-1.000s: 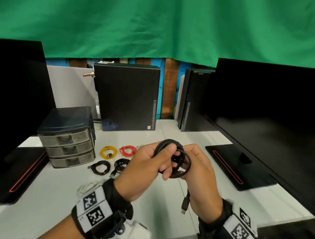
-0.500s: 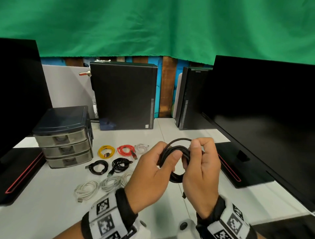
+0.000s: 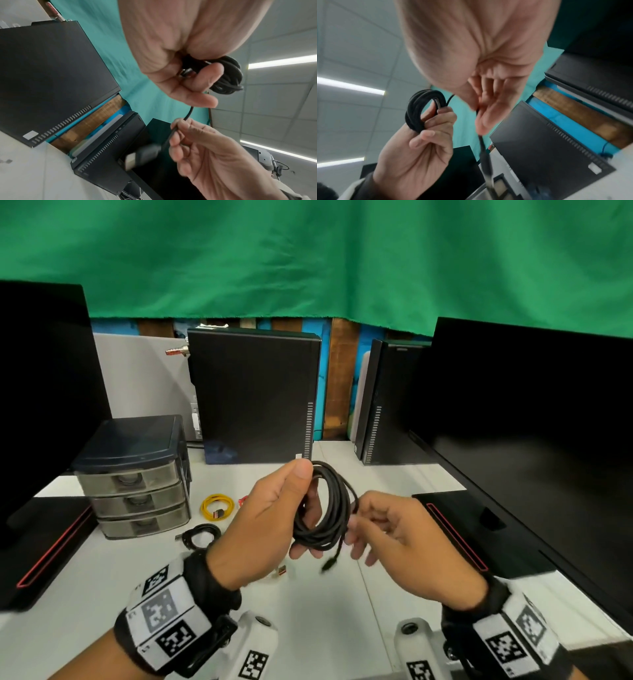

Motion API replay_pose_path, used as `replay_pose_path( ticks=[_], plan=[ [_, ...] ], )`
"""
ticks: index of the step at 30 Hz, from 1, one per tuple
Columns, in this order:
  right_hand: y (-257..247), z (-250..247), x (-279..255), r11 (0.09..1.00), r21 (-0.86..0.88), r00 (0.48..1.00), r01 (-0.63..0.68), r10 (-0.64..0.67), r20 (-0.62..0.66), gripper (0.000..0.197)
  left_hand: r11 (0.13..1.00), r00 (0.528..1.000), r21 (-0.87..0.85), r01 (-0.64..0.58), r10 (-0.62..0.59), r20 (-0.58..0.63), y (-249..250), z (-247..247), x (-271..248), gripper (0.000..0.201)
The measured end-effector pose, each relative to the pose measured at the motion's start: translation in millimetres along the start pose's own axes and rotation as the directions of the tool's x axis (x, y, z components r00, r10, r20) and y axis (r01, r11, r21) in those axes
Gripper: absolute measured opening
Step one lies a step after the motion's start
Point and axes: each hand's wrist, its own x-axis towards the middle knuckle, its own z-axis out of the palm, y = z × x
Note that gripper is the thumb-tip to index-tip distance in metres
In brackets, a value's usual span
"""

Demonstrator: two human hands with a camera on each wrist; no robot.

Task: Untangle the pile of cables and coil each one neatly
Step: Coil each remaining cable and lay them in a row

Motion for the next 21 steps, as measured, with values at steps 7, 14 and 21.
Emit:
replay_pose_path(
  ticks=[7,14,21],
  plan=[
    [-9,21,3,0.705,0.704,0.972,-0.083,0.214,-0.1,0.018,0.998,1.0,0.055,-0.017,0.017,-0.002,2,4,-4,0.043],
    [-9,7,9,0.533,0.844,0.964,-0.056,0.249,-0.093,0.021,0.991,1.0,0.128,-0.023,0.025,-0.009,-1,0,0,0.042],
    [-2,14,10,0.353,0.92,0.961,-0.172,0.265,0.078,0.013,0.999,0.999,0.027,0.033,-0.033,0.008,-10,2,0,0.052]
  ],
)
